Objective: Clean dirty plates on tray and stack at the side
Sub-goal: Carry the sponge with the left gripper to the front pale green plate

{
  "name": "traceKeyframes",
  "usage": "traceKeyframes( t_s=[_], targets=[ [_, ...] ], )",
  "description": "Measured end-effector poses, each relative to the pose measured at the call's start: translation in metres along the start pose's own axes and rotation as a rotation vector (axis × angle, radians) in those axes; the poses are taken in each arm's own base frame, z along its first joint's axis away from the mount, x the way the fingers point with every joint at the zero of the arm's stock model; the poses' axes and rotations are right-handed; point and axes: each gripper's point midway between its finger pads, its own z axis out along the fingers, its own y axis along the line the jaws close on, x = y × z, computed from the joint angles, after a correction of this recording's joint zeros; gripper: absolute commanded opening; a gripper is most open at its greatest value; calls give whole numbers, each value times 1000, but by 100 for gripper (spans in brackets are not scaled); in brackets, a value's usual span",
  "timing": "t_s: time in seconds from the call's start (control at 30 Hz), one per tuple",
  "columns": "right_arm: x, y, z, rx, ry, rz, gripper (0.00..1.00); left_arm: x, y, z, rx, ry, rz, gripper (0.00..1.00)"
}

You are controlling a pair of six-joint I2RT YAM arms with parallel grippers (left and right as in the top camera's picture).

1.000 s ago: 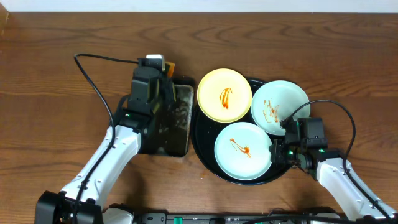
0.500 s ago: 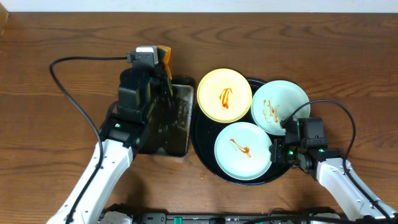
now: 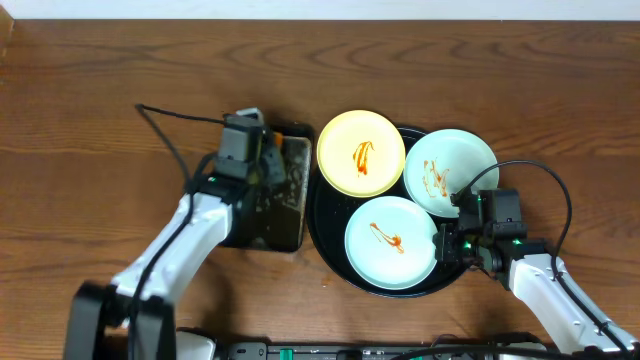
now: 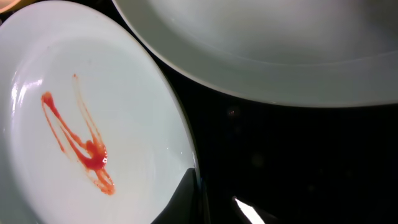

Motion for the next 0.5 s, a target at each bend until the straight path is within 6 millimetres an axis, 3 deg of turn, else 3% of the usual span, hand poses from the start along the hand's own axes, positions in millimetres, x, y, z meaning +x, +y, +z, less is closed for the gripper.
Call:
traceKeyframes(
  t_s=[0.13, 0.3, 0.5],
  targets=[
    [0, 0, 0, 0, 0, 0, 2, 31, -1, 13, 30, 136, -30, 7],
    [0, 0, 0, 0, 0, 0, 1, 52, -6, 5, 34, 254, -48, 7],
    [0, 0, 0, 0, 0, 0, 1, 58, -56, -5, 128, 273, 82, 7]
  ],
)
